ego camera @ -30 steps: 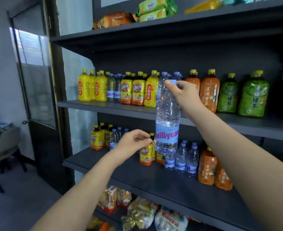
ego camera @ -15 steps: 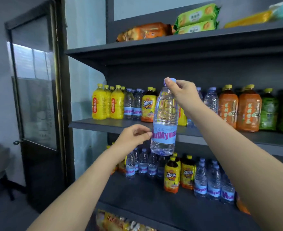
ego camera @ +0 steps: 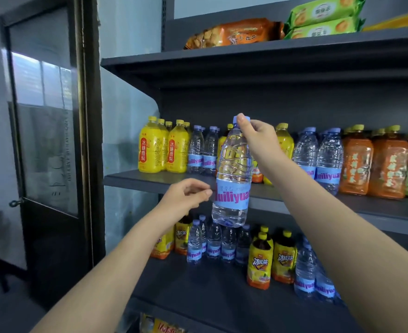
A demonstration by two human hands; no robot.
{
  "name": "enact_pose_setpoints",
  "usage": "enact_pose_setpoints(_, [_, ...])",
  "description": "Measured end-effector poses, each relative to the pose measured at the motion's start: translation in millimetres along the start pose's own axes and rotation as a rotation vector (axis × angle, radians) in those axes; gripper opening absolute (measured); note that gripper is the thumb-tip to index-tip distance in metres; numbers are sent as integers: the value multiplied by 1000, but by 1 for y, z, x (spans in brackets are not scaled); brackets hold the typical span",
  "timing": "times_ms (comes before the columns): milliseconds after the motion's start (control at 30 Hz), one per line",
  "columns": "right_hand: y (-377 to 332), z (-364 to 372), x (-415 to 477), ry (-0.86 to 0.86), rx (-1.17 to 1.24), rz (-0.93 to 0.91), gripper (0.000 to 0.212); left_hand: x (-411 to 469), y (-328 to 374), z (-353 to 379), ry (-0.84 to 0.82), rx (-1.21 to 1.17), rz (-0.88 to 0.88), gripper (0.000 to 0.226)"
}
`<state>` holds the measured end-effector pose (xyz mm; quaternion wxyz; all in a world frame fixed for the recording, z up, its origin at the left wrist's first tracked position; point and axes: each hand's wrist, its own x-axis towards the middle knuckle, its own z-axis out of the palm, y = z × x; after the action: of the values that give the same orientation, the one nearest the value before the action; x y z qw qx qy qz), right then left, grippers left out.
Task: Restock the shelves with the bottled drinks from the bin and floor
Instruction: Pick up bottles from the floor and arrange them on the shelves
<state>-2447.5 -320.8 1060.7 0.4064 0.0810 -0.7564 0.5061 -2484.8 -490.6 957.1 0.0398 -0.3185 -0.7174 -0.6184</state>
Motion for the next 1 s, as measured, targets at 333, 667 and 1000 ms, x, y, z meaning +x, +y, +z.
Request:
enact_pose_setpoints(333, [21,1,26,-29,60,8,42,21,-3,3,66,55,-14,6])
enact_pose_setpoints(667, [44,21,14,-112,134,3,57,5,-21,-1,87,101,-56,8])
enact_pose_setpoints(1000, [74,77,-28,-203,79,35,41,-15,-82,-29,4,45,-148,13])
